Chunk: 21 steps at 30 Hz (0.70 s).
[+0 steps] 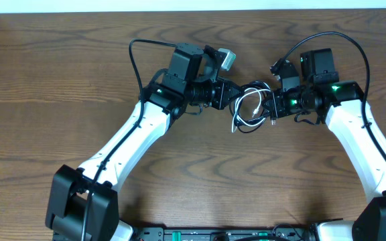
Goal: Untangle cables
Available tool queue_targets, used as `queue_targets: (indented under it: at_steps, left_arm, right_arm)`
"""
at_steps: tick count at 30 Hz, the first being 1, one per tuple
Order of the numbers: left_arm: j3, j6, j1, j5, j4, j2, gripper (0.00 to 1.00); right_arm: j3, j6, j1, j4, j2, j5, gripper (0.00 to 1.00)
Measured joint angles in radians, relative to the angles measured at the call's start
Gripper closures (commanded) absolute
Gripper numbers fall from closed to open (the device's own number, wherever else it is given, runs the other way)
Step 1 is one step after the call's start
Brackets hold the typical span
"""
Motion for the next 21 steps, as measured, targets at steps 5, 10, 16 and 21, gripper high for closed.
queue_targets:
  at_steps: [5, 10, 16, 21]
  left_arm:
    - [0.000, 0.001, 0.000, 0.000, 0.004, 0.014, 0.92]
    - [0.000, -0.008, 0.004, 0.000, 0.022, 0.036, 0.92]
    - [-0.001, -0.076, 0.027, -0.002, 0.072, 0.036, 0.93]
    - [-0.001, -0.096, 0.028, -0.003, 0.059, 0.036, 0.92]
  right_arm:
    - [0.000, 0.000, 0.000, 0.000, 0.000, 0.014, 0.99]
    - [-0.001, -0.004, 0.000, -0.006, 0.000, 0.053, 0.38]
    - [-0.001, -0.004, 0.000, -0.007, 0.000, 0.064, 0.10]
    - [-0.001, 0.048, 0.000, 0.012, 0.000, 0.073, 0.13]
